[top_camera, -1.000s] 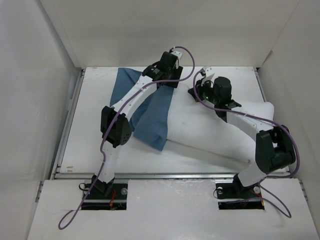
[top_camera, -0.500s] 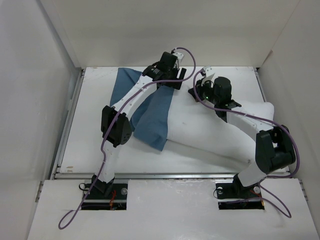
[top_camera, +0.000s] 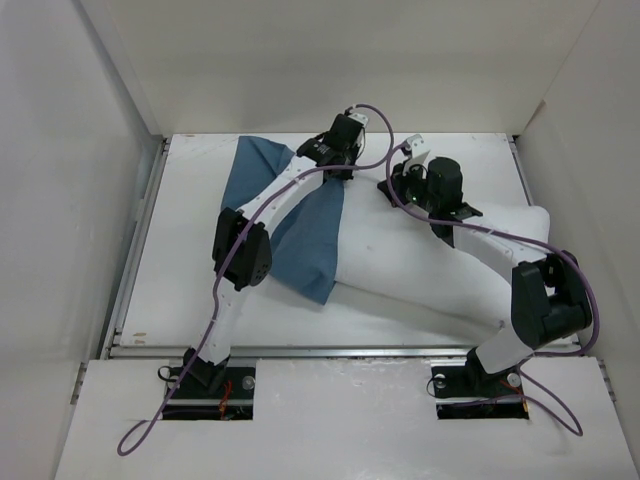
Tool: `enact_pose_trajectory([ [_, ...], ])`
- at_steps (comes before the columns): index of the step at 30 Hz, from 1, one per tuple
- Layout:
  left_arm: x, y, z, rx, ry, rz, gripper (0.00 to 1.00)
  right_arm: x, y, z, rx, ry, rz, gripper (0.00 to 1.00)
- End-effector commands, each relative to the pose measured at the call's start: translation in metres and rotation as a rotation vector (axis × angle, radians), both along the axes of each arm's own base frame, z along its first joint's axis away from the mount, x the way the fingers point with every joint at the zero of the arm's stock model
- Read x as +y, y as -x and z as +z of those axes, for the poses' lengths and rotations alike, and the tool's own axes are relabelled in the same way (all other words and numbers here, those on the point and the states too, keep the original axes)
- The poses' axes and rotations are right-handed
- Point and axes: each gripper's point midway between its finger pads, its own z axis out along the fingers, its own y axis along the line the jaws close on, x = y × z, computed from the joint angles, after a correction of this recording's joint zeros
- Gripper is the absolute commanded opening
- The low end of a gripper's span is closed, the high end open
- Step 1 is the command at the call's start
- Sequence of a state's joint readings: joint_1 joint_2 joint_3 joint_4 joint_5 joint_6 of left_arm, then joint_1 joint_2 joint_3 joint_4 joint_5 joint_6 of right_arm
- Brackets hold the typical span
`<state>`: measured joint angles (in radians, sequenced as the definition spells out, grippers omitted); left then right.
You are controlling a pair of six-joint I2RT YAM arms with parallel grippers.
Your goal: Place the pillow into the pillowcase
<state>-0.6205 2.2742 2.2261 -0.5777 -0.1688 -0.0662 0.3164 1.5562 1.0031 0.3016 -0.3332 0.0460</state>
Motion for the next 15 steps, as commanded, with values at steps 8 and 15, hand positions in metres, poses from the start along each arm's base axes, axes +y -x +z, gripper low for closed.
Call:
enact_pose_trajectory([
  [8, -0.018, -0.004, 0.101, -0.206, 0.151, -0.002, 0.0, 0.047, 0.027, 0.039, -0.13, -0.038, 0.152, 0.0],
  [15, -0.048, 0.029, 0.153, -0.28, 0.209, -0.111, 0.0, 0.077, 0.055, 0.06, -0.227, -0.112, 0.303, 0.0],
])
